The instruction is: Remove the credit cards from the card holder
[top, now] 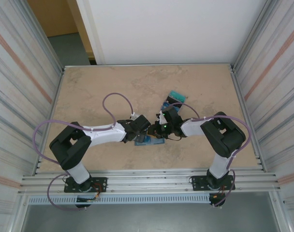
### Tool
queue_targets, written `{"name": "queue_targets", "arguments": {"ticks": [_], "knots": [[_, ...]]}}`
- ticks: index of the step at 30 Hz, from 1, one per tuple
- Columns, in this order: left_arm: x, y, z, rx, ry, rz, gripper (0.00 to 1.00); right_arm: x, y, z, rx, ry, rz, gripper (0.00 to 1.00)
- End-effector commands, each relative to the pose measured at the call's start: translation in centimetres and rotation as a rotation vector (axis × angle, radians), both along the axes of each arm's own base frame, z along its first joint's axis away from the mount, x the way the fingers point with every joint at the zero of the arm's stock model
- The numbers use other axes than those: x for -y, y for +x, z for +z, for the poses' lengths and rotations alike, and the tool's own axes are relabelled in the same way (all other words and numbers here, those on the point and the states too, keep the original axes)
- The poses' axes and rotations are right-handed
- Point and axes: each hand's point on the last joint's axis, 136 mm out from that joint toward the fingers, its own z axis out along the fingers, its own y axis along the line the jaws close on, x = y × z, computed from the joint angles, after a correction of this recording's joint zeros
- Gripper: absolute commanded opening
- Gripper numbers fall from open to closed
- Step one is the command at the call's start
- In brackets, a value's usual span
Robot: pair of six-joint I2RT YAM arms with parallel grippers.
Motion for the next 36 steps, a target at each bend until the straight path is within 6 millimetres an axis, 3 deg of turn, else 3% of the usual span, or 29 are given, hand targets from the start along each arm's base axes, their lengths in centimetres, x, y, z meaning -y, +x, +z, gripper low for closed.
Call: {"name": "queue_targets", "arguments": {"ticks": [1,14,36], "knots": [[-1.2,-1.6,-1.7,-0.078,0.046,-0.006,0.99,-0.9,0.1,0.3,0.018,0.023,0.025,0.18],[-1.5,-1.5,-1.3,-0.057,0.043,0.007,0.99,0.3,0.4,-0.3,0.016,-0.012,-0.005,0.07],[-2.8,0.9,-0.5,0.019,0.067,0.014,0.99,3.3,0.8,1.3,0.084,-0.198,-0.003,0.05]]}}
